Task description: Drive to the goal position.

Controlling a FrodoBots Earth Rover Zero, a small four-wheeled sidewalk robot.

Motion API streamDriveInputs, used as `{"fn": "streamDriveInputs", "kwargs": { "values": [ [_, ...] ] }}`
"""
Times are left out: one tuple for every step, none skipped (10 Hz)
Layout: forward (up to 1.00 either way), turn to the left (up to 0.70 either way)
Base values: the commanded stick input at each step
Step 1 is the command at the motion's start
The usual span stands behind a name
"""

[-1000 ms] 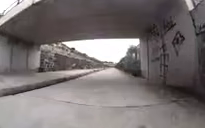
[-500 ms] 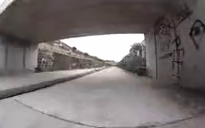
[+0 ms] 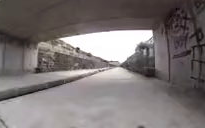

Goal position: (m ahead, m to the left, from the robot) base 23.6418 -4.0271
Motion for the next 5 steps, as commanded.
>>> {"fn": "streamDriveInputs", "kwargs": {
  "values": [
    [1.0, 0.0],
    [1.0, -0.15],
    [1.0, -0.3],
    [1.0, 0.0],
    [1.0, 0.0]
  ]
}}
